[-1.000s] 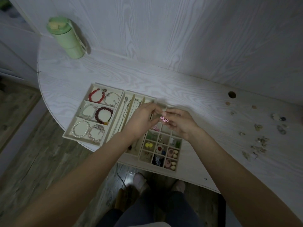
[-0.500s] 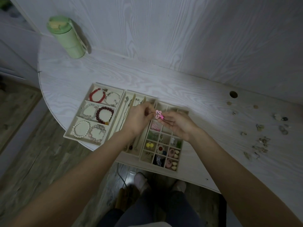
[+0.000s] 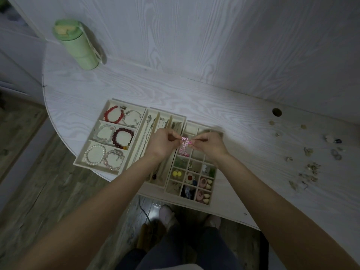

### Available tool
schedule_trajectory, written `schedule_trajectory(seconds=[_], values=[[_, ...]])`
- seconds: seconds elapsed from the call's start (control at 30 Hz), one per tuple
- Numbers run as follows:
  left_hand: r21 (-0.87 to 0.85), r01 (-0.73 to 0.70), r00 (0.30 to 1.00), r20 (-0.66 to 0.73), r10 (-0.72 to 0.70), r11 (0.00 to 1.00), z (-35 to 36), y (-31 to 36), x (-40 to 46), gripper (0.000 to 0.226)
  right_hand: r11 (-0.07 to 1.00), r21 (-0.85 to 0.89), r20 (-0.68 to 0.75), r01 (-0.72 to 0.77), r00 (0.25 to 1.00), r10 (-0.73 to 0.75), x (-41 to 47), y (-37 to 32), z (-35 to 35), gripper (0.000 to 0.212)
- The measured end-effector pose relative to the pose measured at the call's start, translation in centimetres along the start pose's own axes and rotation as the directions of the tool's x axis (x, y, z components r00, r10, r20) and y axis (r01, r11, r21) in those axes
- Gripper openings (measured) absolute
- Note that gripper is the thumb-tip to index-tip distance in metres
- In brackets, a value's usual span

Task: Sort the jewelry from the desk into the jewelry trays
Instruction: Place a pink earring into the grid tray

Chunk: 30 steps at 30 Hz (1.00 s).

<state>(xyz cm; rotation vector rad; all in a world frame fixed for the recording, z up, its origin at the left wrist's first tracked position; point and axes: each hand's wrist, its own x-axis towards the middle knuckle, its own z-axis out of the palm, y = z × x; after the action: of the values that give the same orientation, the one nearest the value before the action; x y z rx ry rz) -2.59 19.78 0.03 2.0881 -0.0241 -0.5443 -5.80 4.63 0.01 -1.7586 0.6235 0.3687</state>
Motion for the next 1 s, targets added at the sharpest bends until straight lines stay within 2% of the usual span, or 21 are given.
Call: schedule_trajectory(seconds=[0.1, 0.17, 0.33, 0.43, 0.53, 0.6, 0.67, 0.77, 0.9, 1.0], values=[[0.161, -0.012, 1.000, 0.007, 0.011, 0.987, 0.2, 0.1, 0.1, 0.006, 0.976, -0.199, -0.014, 0.085, 0.996, -0.090, 0.0, 0.1, 0.2, 0.012], [0.263, -0.014, 1.000, 0.014, 0.011, 0.965, 0.3, 0.0, 0.1, 0.005, 0.918, -0.367, -0.007, 0.150, 0.987, -0.164, 0.0, 0.3, 0.4, 0.010], [0.375, 0.008, 0.999, 0.034, -0.023, 0.927, 0.1, 0.1, 0.3, 0.014, 0.755, -0.612, 0.005, 0.237, 0.955, -0.296, 0.4, 0.9, 1.0, 0.006], [0.413, 0.011, 0.997, 0.061, -0.040, 0.911, 0.3, 0.2, 0.4, 0.014, 0.674, -0.713, -0.012, 0.193, 0.958, -0.288, 0.7, 1.1, 1.7, 0.018], [0.450, -0.012, 0.998, 0.066, -0.020, 0.893, 0.9, 0.7, 0.3, 0.015, 0.612, -0.777, -0.033, 0.147, 0.961, -0.273, 0.9, 1.4, 2.2, 0.039], [0.481, -0.035, 0.997, 0.073, 0.000, 0.876, 1.3, 1.0, 0.4, 0.015, 0.575, -0.805, -0.030, 0.147, 0.958, -0.287, 0.5, 1.3, 2.4, 0.038], [0.561, -0.059, 0.997, 0.074, 0.021, 0.826, 1.5, 1.3, 0.5, 0.014, 0.534, -0.834, -0.029, 0.138, 0.956, -0.292, 0.1, 1.0, 2.4, 0.025], [0.724, -0.156, 0.987, 0.083, 0.140, 0.672, 1.7, 1.5, 0.6, 0.013, 0.475, -0.869, -0.003, 0.137, 0.959, -0.282, -0.2, 0.6, 2.4, 0.014], [0.754, -0.342, 0.925, 0.165, 0.341, 0.561, 0.7, 1.0, 0.4, 0.024, 0.396, -0.906, 0.048, 0.151, 0.965, -0.259, -0.4, -0.1, 2.5, 0.011], [0.779, -0.457, 0.875, 0.306, 0.376, 0.429, -0.3, 0.3, -0.2, 0.032, 0.347, -0.927, 0.061, 0.145, 0.969, -0.241, -0.5, -0.3, 2.6, 0.014]])
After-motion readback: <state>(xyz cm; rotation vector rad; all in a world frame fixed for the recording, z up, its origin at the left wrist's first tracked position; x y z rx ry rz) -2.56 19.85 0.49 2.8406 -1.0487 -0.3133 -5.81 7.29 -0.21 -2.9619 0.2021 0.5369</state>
